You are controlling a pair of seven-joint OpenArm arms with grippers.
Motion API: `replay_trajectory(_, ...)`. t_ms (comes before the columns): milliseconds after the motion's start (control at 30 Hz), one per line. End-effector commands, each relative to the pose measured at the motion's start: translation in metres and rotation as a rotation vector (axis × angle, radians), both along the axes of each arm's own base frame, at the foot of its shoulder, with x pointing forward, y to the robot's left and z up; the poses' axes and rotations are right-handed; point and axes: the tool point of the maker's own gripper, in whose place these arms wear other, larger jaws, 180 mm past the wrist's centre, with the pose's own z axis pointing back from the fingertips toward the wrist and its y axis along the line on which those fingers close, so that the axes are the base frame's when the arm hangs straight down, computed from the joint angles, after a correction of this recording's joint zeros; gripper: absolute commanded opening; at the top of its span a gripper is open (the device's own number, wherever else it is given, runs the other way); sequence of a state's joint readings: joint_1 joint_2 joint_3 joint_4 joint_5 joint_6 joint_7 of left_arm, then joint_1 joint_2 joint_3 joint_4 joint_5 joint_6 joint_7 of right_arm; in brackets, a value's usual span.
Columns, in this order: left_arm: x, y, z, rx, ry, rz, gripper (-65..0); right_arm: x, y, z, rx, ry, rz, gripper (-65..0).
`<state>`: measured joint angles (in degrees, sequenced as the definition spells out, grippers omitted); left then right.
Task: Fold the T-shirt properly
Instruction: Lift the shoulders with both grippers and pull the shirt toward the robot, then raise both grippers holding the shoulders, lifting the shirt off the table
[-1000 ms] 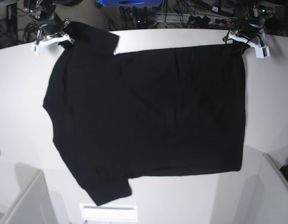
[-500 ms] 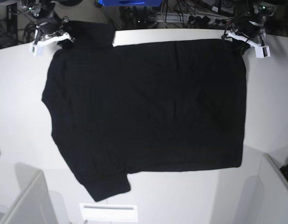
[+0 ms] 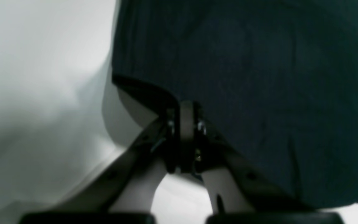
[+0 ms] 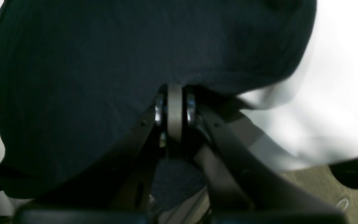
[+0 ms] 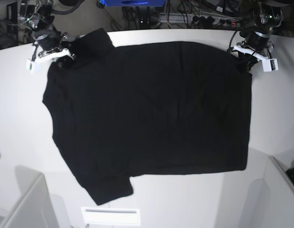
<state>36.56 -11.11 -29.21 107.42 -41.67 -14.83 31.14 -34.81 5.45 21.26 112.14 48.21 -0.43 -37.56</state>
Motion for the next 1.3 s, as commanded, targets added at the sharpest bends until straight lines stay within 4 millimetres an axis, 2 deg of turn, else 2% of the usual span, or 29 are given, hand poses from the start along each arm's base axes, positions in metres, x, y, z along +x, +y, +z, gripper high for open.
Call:
replay_trajectory(0, 0.007, 0.003, 0.012, 0.012, -0.044, 0.000, -65.0, 0.008, -0.001, 0.010, -0.007, -0.042, 0.007, -65.0)
replay_trajectory(267, 0.028, 0.003, 0.023, 0.012, -0.103, 0.001, -65.0, 0.035, 0.003, 0.023, 0.006, -0.093, 0.024, -65.0)
replay_trajectory(433, 0.035, 0.018, 0.025, 0.017, -0.102, 0.094, -65.0, 0.053, 0.011, 0.030, 0.028, -0.097, 0.066, -65.0)
replay_trajectory(733, 0.052, 0.020, 0.034, 0.014, -0.144, 0.110, -65.0, 0.085, 0.017, 0.050, 0.042, -0.155, 0.098, -65.0)
replay_trajectory(1000, 0.059, 0.022, 0.037, 0.012, -0.163, 0.118, -65.0, 0.110, 0.019, 0.054, 0.066, -0.168, 0.110, -65.0)
replay_trajectory(1167, 0.063, 0.037, 0.030, 0.003, -0.143, 0.208, -65.0, 0.125, 0.018, 0.062, 0.071, -0.199, 0.107, -65.0)
replay_trajectory(1267, 0.070, 0.037, 0.033, -0.003, -0.156, 0.215, -65.0, 0.134, 0.016, 0.056, 0.087, -0.186, 0.100, -65.0)
